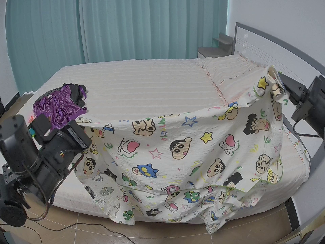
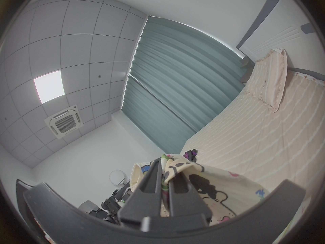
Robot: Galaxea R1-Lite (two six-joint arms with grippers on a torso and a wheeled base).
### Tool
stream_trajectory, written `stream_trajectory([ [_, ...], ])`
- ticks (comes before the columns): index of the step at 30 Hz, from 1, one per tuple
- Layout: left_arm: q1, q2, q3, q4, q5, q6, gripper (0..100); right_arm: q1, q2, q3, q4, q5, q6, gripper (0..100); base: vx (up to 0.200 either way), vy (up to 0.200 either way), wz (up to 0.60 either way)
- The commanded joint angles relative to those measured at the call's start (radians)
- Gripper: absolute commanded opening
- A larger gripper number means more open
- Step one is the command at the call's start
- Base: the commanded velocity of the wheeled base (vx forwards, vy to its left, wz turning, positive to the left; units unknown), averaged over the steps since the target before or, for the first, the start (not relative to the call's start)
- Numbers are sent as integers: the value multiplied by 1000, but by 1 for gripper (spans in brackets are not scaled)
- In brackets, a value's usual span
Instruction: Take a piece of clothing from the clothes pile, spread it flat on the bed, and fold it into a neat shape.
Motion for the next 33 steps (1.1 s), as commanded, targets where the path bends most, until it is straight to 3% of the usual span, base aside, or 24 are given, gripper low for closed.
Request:
stream_trajectory([
  [1, 78, 168, -76, 1, -40, -20, 0, -61, 193, -63, -56, 2, 0, 0, 200, 0, 0],
  [15, 196, 482, -327, 3, -55, -14, 0, -127, 454, -223, -131, 2, 1, 0, 200, 0, 0],
  [25, 243, 741, -556, 104, -69, -19, 0, -173, 653, -306, -129, -4, 1, 0, 200, 0, 0],
  [33, 240, 829, -571, 102, -76, -22, 0, -205, 756, -315, -131, -7, 1, 0, 75, 0, 0],
])
